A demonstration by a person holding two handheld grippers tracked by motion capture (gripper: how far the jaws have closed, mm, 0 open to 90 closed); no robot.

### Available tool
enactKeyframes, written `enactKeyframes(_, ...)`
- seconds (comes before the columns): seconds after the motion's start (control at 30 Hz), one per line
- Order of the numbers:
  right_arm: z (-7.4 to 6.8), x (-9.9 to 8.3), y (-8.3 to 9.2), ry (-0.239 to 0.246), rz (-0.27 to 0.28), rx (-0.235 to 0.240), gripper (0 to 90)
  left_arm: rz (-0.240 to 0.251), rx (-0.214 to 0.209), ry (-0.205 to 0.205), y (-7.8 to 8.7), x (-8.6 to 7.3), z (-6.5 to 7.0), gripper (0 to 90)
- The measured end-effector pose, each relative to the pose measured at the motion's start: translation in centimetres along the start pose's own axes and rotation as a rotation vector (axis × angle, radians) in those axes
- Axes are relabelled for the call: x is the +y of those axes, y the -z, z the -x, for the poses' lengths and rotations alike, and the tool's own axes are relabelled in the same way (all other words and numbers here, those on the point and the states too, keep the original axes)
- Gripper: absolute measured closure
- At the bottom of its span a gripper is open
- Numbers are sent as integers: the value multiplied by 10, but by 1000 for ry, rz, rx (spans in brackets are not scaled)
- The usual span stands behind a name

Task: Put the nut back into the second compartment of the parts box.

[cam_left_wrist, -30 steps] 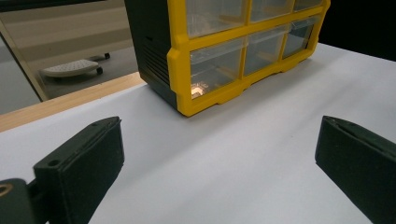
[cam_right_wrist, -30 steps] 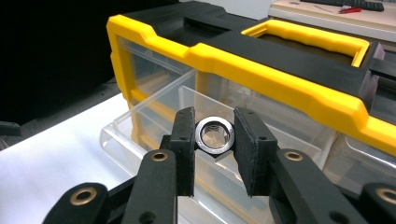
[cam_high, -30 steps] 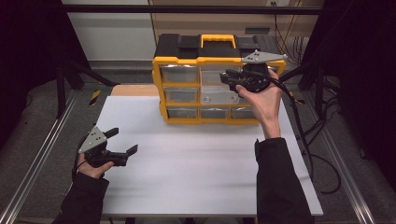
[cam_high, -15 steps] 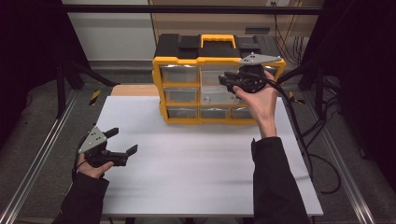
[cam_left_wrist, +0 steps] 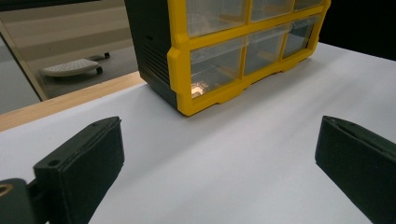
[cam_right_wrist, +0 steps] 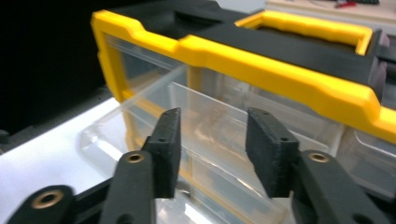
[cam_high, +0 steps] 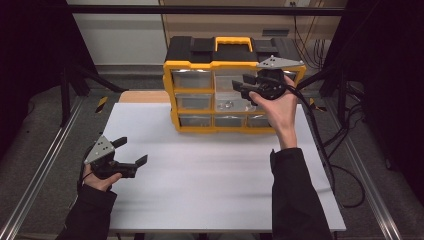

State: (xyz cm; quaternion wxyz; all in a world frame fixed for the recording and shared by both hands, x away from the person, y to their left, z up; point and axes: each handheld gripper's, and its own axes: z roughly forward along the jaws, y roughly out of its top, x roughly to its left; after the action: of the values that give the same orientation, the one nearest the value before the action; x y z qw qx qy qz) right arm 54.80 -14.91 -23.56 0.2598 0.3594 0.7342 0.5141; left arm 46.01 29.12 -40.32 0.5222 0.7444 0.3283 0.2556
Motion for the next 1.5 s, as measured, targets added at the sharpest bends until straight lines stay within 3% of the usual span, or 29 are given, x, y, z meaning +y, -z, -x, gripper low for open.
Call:
enactKeyframes(0.2,-3,-3,14,10,70,18,325,2,1,1,0,0,0,4)
enactKeyframes(0.37,-5,-10,23,17,93,11,175,2,1,0,0,0,0,5)
enactKeyframes(0.67,-8,-25,36,16,108,22,42,5,0,0,1,1,0,4)
enactKeyframes(1.03,-12,-54,55,27,112,30,29,9,-3,-1,1,1,1,4)
enactKeyframes(1.5,-12,-93,53,-2,93,32,35,7,-3,-3,1,1,1,4)
